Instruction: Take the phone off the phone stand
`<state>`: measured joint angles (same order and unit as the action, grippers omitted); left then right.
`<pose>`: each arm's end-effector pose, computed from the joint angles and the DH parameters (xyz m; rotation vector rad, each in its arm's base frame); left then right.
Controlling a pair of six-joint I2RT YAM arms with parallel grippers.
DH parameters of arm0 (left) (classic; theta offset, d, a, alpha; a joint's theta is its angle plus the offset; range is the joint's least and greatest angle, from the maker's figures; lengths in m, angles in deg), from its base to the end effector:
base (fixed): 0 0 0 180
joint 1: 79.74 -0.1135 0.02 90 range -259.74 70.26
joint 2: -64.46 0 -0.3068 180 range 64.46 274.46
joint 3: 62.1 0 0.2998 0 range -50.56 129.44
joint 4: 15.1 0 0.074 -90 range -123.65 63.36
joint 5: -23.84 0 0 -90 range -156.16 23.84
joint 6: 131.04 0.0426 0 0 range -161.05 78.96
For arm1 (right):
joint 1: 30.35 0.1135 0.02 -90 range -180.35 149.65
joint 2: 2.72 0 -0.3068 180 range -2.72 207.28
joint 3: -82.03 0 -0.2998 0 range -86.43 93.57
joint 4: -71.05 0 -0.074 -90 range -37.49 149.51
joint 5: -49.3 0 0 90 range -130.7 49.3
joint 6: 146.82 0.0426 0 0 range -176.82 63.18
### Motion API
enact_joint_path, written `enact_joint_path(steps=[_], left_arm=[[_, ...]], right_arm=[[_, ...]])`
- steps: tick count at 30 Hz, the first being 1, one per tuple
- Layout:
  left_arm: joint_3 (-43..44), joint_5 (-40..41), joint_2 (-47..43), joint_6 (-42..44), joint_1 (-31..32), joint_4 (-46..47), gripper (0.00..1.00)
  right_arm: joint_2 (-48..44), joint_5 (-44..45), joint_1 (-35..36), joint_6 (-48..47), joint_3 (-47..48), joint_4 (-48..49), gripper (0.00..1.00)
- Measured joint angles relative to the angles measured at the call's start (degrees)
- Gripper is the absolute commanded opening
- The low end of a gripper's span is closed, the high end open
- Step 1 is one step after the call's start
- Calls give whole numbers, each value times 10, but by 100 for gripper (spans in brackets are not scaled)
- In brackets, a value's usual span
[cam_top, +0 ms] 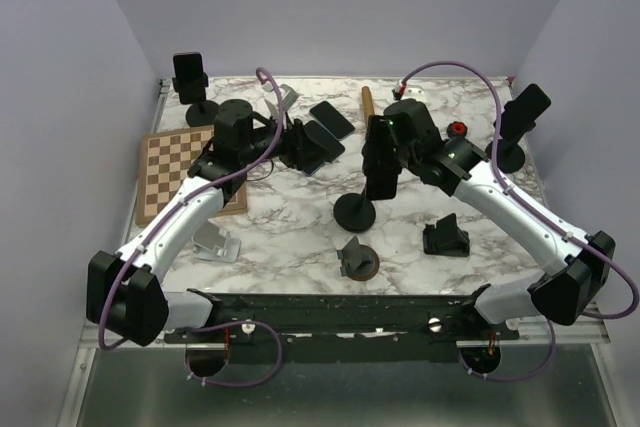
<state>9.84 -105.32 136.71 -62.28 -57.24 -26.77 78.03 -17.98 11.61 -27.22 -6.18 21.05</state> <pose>0.2955 -0.1515 0.3819 0.5406 1.8016 -1.1420 0.2735 0.2238 0.4025 -0.0269 2.2009 0.2544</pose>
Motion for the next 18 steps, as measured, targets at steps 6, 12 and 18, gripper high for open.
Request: enact_joint_path(steps=[6,12,18], left_arm=[[-2,-62,51,-19,48,29,68],[-2,-99,101,-39,89,55,54],[-2,-104,141,-50,89,75,53]], right_arm=[[-12,-49,-17,-28,-12,14,1],[-12,-83,-17,-36,-16,29,1],[-12,-106,-17,-37,-17,36,1]])
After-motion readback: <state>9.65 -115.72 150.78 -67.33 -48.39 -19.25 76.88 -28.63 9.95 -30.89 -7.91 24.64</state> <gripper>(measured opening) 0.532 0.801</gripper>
